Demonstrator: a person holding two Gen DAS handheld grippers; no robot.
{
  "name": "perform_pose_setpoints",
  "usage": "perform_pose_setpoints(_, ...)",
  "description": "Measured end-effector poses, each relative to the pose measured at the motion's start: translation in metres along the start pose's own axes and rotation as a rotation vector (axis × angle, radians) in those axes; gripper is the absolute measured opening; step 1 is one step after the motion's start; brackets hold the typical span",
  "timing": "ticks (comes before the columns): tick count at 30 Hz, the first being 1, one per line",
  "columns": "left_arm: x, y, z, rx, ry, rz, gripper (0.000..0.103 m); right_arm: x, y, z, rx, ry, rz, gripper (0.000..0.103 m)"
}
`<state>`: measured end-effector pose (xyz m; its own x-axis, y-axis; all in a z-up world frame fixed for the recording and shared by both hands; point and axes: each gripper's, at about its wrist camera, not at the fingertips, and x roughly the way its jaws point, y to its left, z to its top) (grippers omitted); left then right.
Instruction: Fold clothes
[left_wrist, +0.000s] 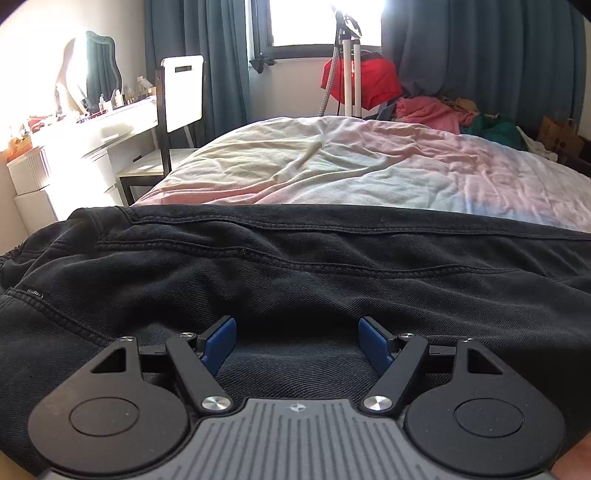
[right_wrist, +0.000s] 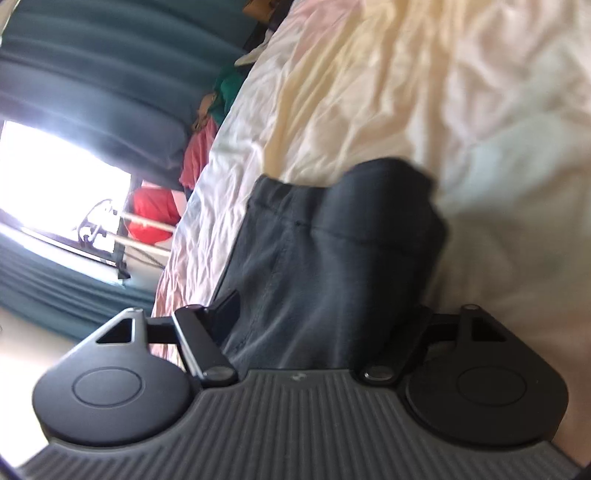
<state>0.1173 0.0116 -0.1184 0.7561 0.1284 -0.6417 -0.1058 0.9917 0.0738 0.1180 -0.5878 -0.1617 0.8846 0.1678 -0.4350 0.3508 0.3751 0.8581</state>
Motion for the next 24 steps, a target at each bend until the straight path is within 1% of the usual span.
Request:
perform_pose_setpoints(3,-0.002,0.001,0.001,0.001,0.003,0.005,0.075,-0.005,0.005,0.003,0.024,-0.05,0.167,0.076)
perform_pose_setpoints(4,-0.002,0.0,0.001,0.001,0.005,0.007,0.075,-0.005,0.007,0.003,0.018,-0.058,0.198,0.076)
perform_pose_setpoints(5,-0.002,0.0,0.001,0.004,0.006,0.009,0.075,-0.004,0.009,0.003,0.008,-0.057,0.209,0.076)
perform_pose_setpoints(6,-0.002,0.0,0.002,0.008,0.007,0.01,0.075,-0.001,0.011,0.003,0.0,-0.049,0.192,0.075)
perform_pose_setpoints(7,-0.001,-0.001,0.002,0.011,0.009,0.012,0.075,0.006,0.01,0.002,-0.002,-0.029,0.147,0.074)
perform_pose_setpoints(9,-0.002,-0.002,0.003,0.013,0.013,0.016,0.075,0.019,0.004,0.001,-0.005,0.019,0.044,0.06)
perform_pose_setpoints(10,-0.001,-0.003,0.004,0.015,0.015,0.017,0.075,0.025,0.001,0.001,-0.025,0.038,-0.014,0.042)
perform_pose_setpoints(11,-0.001,-0.003,0.004,0.016,0.016,0.018,0.075,0.027,0.002,0.001,-0.052,0.043,-0.051,0.026)
perform_pose_setpoints(13,0.0,-0.005,0.005,0.019,0.022,0.021,0.076,0.028,0.006,0.001,-0.101,0.04,-0.081,0.025)
perform_pose_setpoints(14,0.0,-0.005,0.006,0.02,0.026,0.021,0.076,0.028,0.009,0.001,-0.123,0.034,-0.099,0.02)
perform_pose_setpoints(17,0.001,-0.006,0.006,0.028,0.03,0.022,0.077,0.024,0.023,0.0,-0.194,0.003,-0.152,0.015)
perform_pose_setpoints(21,0.001,-0.006,0.007,0.039,0.035,0.023,0.078,0.018,0.035,-0.002,-0.263,-0.034,-0.194,0.013)
perform_pose_setpoints(24,0.0,-0.004,0.01,0.043,0.043,0.015,0.079,0.011,0.055,-0.009,-0.38,-0.076,-0.221,0.013)
